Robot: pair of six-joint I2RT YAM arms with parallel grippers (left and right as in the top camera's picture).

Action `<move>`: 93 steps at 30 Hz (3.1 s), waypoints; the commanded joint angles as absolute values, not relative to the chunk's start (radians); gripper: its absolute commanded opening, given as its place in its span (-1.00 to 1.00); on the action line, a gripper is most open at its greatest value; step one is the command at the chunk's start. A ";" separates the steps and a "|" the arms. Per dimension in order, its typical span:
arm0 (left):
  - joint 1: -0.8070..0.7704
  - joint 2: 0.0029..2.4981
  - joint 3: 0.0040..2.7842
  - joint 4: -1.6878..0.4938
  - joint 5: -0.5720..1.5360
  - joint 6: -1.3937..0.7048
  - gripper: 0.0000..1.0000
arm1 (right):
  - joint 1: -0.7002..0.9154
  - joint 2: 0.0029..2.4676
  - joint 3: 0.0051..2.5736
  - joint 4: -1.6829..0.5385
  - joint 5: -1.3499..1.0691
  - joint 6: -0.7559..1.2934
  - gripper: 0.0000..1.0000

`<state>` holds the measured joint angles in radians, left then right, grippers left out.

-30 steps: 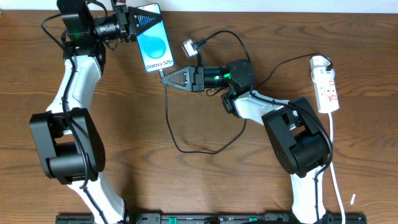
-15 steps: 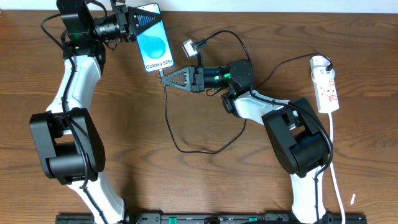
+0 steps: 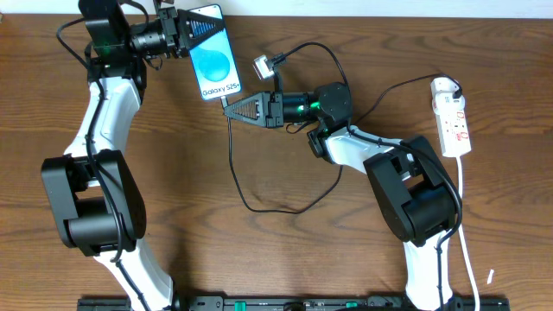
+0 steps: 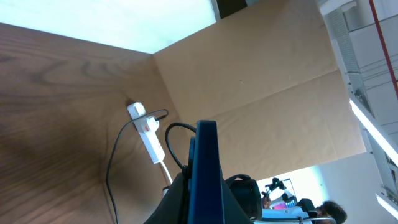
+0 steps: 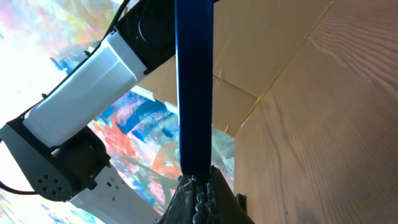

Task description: Plug charger to phone and switch on socket

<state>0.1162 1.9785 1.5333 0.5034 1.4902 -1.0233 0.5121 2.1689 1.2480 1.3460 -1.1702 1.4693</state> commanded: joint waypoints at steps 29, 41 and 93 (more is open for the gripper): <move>0.110 1.947 1.518 0.511 1.534 -1.017 -0.86 | 0.525 2.169 1.254 1.354 -1.031 1.560 -0.98; 0.110 1.947 1.510 0.511 1.533 -1.017 -0.85 | 0.524 2.169 1.254 1.377 -1.030 1.566 -0.98; 0.205 1.947 1.510 0.511 1.559 -1.078 -0.85 | 0.400 2.169 1.254 0.859 -1.129 1.230 0.99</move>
<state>0.2050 1.9785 1.5127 0.5030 1.5425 -1.0698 0.3985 2.1693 1.2484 0.9306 -1.1698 1.3357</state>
